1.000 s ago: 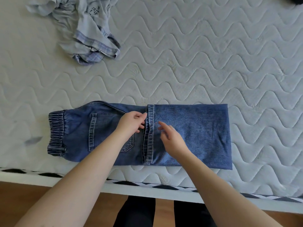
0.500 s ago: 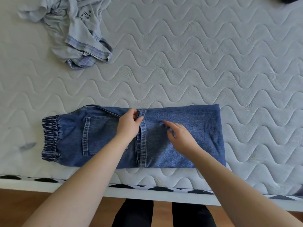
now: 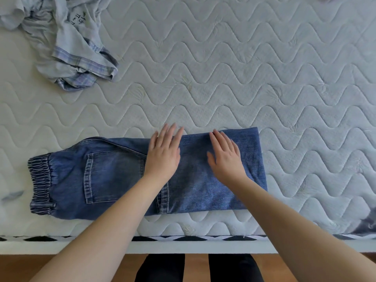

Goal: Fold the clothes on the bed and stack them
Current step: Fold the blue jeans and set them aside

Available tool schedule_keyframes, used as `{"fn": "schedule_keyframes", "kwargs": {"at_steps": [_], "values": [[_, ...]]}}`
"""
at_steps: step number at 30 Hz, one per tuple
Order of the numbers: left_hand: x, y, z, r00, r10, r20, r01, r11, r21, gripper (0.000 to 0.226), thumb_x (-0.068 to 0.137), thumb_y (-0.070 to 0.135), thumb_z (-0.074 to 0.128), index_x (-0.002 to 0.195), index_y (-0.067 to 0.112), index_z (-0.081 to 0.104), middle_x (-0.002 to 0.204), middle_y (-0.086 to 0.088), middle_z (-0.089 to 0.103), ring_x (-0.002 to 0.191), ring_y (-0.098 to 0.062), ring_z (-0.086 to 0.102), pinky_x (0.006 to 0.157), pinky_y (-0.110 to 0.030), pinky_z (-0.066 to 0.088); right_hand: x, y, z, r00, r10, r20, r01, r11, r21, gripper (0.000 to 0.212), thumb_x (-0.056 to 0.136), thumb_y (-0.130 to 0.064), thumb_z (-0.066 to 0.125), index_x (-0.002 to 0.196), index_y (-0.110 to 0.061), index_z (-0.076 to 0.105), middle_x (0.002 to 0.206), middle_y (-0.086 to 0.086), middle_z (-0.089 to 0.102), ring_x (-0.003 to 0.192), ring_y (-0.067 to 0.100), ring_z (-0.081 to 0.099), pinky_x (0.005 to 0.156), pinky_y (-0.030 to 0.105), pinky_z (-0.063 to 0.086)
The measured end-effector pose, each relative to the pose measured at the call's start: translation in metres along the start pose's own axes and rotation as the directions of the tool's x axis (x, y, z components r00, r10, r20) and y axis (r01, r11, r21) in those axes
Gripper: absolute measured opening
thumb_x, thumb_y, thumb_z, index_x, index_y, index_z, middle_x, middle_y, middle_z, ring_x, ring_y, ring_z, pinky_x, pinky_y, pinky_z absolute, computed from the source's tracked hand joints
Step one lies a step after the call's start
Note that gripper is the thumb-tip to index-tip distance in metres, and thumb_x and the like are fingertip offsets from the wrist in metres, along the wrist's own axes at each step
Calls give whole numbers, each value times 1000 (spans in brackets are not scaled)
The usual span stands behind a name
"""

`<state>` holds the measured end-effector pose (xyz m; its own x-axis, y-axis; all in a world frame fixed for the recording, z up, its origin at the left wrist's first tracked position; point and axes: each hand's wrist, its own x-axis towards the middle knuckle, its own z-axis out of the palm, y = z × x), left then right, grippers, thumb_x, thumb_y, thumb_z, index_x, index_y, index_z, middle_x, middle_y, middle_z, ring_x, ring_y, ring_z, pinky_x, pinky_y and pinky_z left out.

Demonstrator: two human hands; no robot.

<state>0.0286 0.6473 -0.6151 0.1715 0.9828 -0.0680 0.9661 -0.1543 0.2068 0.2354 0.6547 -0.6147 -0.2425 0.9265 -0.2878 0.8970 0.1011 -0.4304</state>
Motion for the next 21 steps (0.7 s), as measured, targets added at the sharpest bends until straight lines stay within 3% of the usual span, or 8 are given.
{"fn": "schedule_keyframes", "kwargs": {"at_steps": [2,5,12,21], "values": [[-3,-4,13,982,145,123,-157,982,101,62,98,34,46,154,15,29,160,-5,27,147,-25,26,119,-48,22,6,9,6,995,-38,89,46,995,-90,60,103,-35,40,156,-17,19,164,-2,13,151,17,6,122,37,0],[-5,-18,31,959,156,236,-200,965,173,71,99,52,37,156,16,15,163,-3,17,149,-24,21,120,-45,20,12,22,15,987,-90,135,111,981,-158,61,104,-41,34,157,-20,13,164,-4,8,151,15,2,122,35,-3],[0,-29,46,949,188,252,-246,943,224,83,93,67,28,156,14,16,162,-5,19,148,-25,23,120,-45,20,10,43,26,996,-71,60,83,967,-239,65,100,-54,35,156,-22,23,163,-4,19,150,13,16,122,39,11],[5,-30,47,936,201,289,-267,940,213,87,90,71,18,156,14,9,163,-5,11,149,-26,18,121,-46,15,-22,117,4,991,122,63,-98,950,-297,73,99,-62,19,158,-22,4,163,-9,-2,150,7,-5,123,36,1]]}}
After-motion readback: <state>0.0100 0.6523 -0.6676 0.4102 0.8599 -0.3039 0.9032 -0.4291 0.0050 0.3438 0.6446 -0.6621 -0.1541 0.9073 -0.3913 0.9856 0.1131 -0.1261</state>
